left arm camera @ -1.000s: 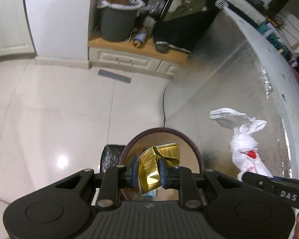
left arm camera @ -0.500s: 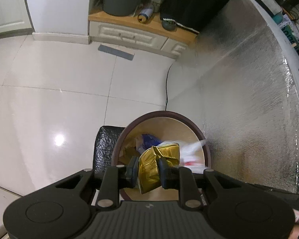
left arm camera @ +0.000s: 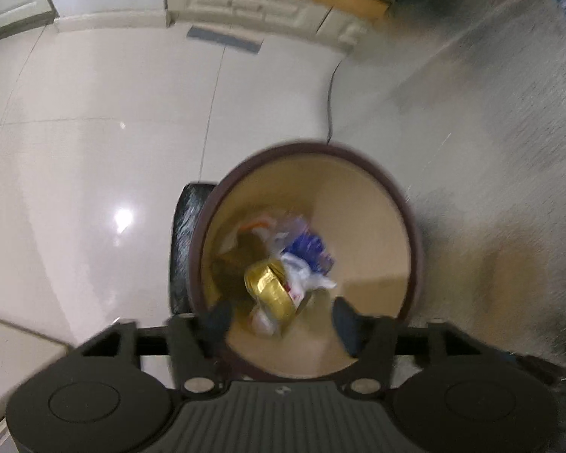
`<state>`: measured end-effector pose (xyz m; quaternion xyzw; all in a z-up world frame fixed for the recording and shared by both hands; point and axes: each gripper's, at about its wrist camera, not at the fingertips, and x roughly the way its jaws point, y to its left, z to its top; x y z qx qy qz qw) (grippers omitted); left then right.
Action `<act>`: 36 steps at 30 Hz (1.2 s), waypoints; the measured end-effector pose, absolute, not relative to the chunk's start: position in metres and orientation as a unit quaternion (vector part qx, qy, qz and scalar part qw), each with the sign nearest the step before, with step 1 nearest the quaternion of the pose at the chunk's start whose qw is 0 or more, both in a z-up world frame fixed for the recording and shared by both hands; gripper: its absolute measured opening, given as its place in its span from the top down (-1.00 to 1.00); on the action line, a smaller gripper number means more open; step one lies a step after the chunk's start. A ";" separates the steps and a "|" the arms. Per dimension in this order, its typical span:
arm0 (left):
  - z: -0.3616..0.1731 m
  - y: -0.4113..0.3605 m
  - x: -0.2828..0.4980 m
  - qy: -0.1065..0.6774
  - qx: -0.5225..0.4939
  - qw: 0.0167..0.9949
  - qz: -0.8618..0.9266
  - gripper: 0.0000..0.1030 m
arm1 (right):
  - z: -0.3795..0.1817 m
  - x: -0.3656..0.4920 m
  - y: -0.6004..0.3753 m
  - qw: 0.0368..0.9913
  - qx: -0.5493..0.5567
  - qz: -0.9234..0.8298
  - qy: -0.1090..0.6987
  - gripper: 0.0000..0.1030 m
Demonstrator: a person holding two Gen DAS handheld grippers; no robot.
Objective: Collect trash
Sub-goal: 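Open both tools to drop the gold wrapper and white bag into the wastebasket, then move both open tools back over the table toward the red snack box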
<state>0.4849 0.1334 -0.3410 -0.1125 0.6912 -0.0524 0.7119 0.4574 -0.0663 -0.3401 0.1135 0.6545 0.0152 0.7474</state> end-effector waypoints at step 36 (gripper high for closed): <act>-0.292 0.147 0.433 0.670 -0.060 0.739 -0.041 -1.00 | -0.288 0.420 -0.080 0.778 0.051 0.011 0.626 -1.00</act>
